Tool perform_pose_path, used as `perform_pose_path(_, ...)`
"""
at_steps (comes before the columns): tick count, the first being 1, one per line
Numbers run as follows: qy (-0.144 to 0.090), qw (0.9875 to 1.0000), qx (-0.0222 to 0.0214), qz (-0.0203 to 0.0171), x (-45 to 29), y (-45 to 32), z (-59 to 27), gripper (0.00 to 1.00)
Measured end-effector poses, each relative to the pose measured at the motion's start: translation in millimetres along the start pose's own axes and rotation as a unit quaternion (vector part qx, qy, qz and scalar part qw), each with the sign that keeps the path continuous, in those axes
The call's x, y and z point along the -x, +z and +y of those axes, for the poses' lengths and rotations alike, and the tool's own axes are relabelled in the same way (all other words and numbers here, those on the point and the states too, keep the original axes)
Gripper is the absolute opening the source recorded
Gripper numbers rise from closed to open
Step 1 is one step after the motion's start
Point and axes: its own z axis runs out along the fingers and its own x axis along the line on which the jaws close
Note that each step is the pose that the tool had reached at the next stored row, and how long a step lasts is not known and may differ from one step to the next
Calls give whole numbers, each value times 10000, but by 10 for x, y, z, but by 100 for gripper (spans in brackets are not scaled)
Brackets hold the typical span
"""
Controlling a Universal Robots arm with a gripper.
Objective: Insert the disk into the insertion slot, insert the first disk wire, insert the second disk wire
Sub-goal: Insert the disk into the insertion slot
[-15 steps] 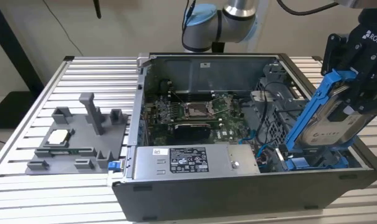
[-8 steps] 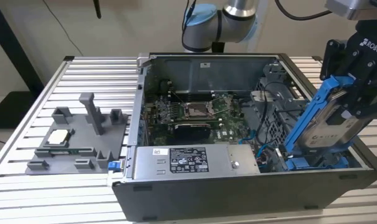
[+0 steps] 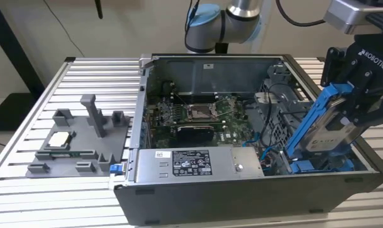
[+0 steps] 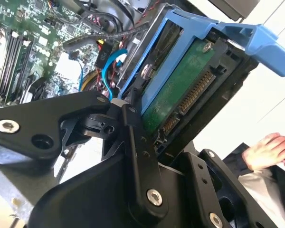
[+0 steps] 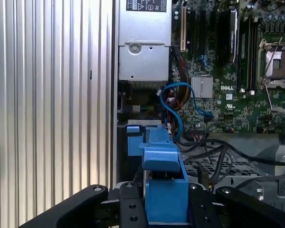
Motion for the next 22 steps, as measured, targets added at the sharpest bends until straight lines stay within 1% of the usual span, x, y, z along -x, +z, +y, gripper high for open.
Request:
perform_pose_path(5,1,10000,0,-2,-1,79,-10,33)
perform_pose_path(9,0,10000,0,-20,-2,151,-22,33)
perform_pose_path(17,0,10000,0,-22,-5,296,-42,33)
perform_pose_path(18,1,10000,0,-22,-5,309,-44,33)
perform_pose_path(22,0,10000,0,-21,-5,309,-45,33)
